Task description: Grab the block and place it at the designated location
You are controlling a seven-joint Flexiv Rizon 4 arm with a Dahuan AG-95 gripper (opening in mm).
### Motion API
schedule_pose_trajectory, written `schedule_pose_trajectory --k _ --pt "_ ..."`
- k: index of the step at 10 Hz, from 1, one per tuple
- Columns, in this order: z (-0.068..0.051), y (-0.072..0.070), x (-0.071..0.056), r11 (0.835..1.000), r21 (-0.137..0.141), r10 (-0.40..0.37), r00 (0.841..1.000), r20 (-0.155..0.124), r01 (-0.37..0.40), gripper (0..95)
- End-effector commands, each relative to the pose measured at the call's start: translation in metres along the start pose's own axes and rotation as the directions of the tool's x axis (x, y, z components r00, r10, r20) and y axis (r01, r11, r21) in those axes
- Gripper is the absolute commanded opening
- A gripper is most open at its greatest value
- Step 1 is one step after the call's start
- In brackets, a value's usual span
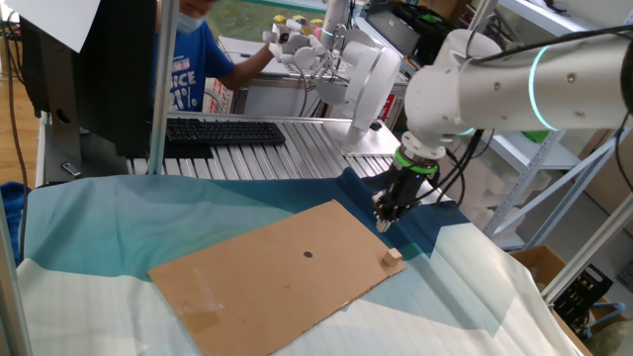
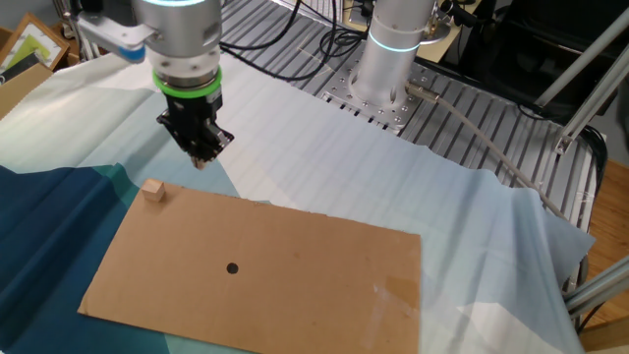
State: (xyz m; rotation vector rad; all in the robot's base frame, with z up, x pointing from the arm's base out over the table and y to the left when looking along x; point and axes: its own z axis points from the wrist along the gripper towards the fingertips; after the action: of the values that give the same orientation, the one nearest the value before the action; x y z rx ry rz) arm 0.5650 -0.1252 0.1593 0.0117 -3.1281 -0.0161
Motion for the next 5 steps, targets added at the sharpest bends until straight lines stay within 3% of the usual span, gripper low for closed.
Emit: schedule_pose_trajectory --k 1,5 --pt "0.0016 -0.0003 -0.0027 1.000 -0.004 0.019 0.999 -0.044 -0.019 0.0" --pt "0.0017 -0.0005 -0.0025 0.999 -0.007 0.038 0.998 -0.039 -0.039 0.0"
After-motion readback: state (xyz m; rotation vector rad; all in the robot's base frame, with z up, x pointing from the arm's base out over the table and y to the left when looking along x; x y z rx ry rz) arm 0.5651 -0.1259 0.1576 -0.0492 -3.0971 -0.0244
